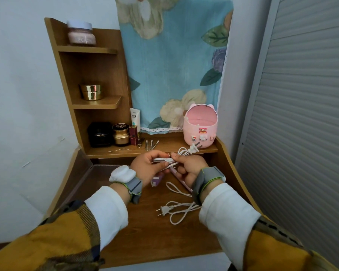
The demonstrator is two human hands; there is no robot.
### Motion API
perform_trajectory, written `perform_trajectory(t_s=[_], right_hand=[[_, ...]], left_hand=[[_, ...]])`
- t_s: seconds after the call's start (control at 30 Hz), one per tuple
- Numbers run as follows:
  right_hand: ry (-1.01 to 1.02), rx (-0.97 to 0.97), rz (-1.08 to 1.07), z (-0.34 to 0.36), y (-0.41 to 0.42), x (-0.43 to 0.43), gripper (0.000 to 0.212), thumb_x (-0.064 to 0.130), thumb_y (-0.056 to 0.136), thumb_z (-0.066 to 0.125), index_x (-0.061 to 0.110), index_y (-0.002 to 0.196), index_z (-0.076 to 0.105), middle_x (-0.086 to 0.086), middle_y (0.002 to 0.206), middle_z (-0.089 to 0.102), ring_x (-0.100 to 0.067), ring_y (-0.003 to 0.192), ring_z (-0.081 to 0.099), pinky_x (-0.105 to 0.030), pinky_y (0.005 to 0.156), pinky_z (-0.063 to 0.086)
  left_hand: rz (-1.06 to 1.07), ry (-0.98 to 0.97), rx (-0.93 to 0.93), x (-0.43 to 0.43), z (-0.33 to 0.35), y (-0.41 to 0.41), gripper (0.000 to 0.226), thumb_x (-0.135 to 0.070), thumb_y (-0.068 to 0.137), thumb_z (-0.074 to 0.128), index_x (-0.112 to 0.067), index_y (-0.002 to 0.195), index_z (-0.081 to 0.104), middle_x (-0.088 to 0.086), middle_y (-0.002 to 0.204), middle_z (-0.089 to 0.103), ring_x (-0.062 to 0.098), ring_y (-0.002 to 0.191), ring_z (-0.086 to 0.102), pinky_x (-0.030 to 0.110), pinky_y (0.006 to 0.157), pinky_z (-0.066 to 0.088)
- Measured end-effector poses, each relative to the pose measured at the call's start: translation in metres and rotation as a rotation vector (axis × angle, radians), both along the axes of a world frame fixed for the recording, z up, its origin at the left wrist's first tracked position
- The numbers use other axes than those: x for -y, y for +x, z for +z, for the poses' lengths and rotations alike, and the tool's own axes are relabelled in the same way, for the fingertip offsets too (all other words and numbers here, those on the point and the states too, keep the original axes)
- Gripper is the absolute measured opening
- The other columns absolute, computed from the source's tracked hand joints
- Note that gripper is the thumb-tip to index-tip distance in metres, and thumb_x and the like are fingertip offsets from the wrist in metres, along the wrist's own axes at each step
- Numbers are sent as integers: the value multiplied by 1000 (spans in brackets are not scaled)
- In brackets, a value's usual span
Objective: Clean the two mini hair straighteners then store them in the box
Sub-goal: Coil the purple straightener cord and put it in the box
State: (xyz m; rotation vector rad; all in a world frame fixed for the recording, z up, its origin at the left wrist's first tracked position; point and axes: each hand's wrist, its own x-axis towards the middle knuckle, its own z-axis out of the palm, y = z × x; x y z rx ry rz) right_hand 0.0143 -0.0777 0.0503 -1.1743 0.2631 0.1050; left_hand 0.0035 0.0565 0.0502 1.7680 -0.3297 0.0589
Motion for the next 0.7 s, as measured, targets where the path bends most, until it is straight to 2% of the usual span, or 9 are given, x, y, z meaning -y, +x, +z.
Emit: perform_trajectory(t_s=[0.1, 0.17, 0.23, 0.33, 0.37, 0.43, 0.5, 0.6, 0.7], right_hand=[[79, -69, 41, -1, 0, -2, 25, 8, 91, 58, 5, 67, 51, -1, 42, 40, -5, 22, 25, -12, 28, 28], [107, -92, 45, 0, 0, -3, 26, 9, 92, 56, 5, 67, 52, -2, 42, 40, -4, 21, 25, -11, 28, 28], [95, -114, 34, 0, -1, -4, 26, 10, 92, 57, 5, 67, 52, -3, 48, 39, -5, 21, 25, -11, 28, 29], [31, -155, 26, 0, -1, -5, 27, 12, 90, 61, 6, 65, 52, -2, 46, 42, -5, 21, 25, -11, 29, 29], [14, -165, 24, -1, -1, -5, 27, 12, 89, 62, 6, 65, 53, -1, 46, 43, -6, 21, 26, -11, 30, 29], [4, -177, 25, 0, -2, -7, 24, 11, 88, 63, 8, 66, 55, -1, 47, 45, -6, 22, 25, -11, 30, 29], [34, -167, 29, 1, -2, -9, 23, 11, 89, 61, 8, 67, 55, -1, 43, 46, -6, 22, 25, -11, 31, 29], [77, -129, 41, 3, -1, -10, 25, 13, 91, 58, 10, 68, 52, 1, 36, 46, -6, 21, 25, -10, 31, 30], [86, -91, 35, 4, -4, -11, 24, 19, 91, 59, 10, 70, 53, 0, 37, 50, -6, 23, 31, -12, 34, 35]], left_hand=[[49, 311, 291, -8, -9, 4, 17, -13, 88, 62, -29, 92, 65, -9, 81, 67, -2, 66, 65, 14, 63, 49], [41, 531, 468, -15, -14, 8, 14, -26, 90, 57, -28, 102, 64, -12, 88, 66, 1, 77, 62, 17, 70, 47], [-4, 649, 559, -20, -16, 10, 25, -37, 88, 56, -24, 109, 63, -10, 96, 63, 3, 85, 56, 14, 73, 41], [-32, 712, 604, -21, -12, 11, 40, -50, 83, 52, -21, 106, 65, -6, 96, 64, 3, 85, 51, 7, 71, 33], [-18, 708, 605, -21, -12, 11, 40, -49, 83, 50, -19, 105, 66, -5, 95, 64, 2, 83, 50, 6, 69, 33], [28, 663, 581, -21, -12, 11, 24, -35, 87, 57, -20, 103, 67, -7, 92, 64, 2, 81, 52, 9, 68, 36], [78, 501, 458, -18, -13, 9, 10, -25, 88, 62, -25, 96, 68, -12, 85, 64, 0, 73, 56, 15, 66, 43], [124, 212, 265, -10, -14, 7, 13, -18, 86, 65, -31, 84, 66, -10, 71, 65, -2, 54, 56, 12, 56, 44], [155, 135, 193, -5, -15, 8, 13, -17, 86, 64, -30, 84, 67, -8, 66, 65, -1, 48, 54, 14, 53, 44]])
